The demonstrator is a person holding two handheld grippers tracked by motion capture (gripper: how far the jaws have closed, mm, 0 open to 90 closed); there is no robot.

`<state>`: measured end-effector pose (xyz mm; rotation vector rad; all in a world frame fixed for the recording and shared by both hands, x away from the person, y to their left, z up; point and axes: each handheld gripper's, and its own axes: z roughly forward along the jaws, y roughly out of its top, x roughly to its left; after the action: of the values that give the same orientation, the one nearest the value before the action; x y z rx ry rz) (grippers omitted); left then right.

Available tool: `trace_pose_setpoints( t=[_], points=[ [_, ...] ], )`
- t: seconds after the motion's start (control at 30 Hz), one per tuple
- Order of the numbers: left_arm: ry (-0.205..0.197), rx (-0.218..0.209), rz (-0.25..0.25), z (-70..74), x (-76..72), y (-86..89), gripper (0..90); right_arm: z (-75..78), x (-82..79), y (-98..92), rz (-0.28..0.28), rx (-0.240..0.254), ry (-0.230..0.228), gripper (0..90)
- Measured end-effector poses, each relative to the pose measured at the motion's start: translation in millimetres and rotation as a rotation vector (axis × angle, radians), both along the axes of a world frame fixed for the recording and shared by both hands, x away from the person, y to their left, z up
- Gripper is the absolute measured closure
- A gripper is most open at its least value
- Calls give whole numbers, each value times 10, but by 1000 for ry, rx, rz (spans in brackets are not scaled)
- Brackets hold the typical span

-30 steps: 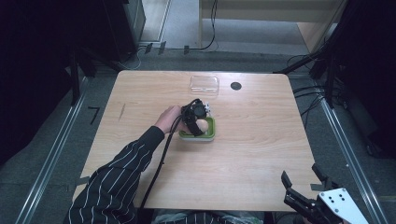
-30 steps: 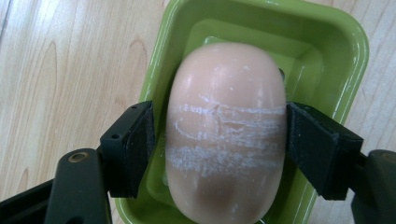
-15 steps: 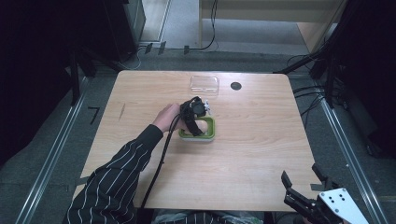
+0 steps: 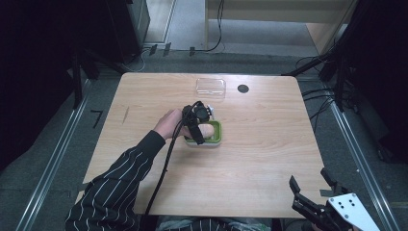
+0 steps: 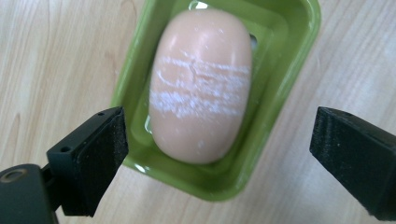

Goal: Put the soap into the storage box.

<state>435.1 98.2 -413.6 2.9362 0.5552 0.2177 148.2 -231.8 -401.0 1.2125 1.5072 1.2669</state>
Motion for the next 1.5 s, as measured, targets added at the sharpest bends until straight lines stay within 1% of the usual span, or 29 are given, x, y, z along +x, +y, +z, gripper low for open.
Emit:
trace_pose_setpoints(
  t=[0.07,0.1,0.13,0.2,0.27,0.3,0.33,0.47,0.63,0.67,0.73,0.8,0.9,0.93,1.0,1.17,1.23,1.33,1.5],
  points=[
    [3,-4,7,19,-47,22,40,-1,6,4,4,-4,-1,132],
    [-3,-8,13,23,-74,31,38,0,11,4,5,-6,-3,132],
    [0,-2,13,33,-106,44,35,0,13,4,7,-5,-4,132],
    [-1,-4,21,32,-150,64,28,1,15,12,9,1,0,132],
    [9,5,19,35,-201,82,17,1,20,14,11,0,0,132],
    [9,-4,23,31,-227,94,17,2,24,14,13,-2,-1,132],
    [10,5,20,36,-252,100,16,1,28,16,13,-2,-3,132],
    [15,10,24,37,-342,136,11,1,38,23,18,0,-3,132],
    [21,13,45,36,-474,216,6,1,43,25,20,1,-8,132],
    [20,9,47,29,-504,236,4,1,44,25,21,2,-8,132],
    [24,22,47,20,-560,263,4,0,45,26,21,3,-8,132],
    [28,18,54,2,-628,299,4,0,50,26,24,-2,-9,132],
    [32,22,63,-31,-722,346,4,1,52,29,27,1,-10,132],
    [34,29,60,-40,-747,363,4,1,53,31,28,1,-10,132],
    [32,19,68,-53,-804,402,2,2,55,36,29,1,-9,132],
    [32,23,89,-86,-928,511,1,3,68,42,35,-1,-12,132],
    [34,13,100,-111,-988,564,1,3,70,44,36,1,-11,132],
    [41,23,101,-142,-1085,648,1,2,74,45,38,1,-12,132],
    [46,26,115,-190,-1168,759,0,3,86,53,43,-2,-16,132]
  ],
)
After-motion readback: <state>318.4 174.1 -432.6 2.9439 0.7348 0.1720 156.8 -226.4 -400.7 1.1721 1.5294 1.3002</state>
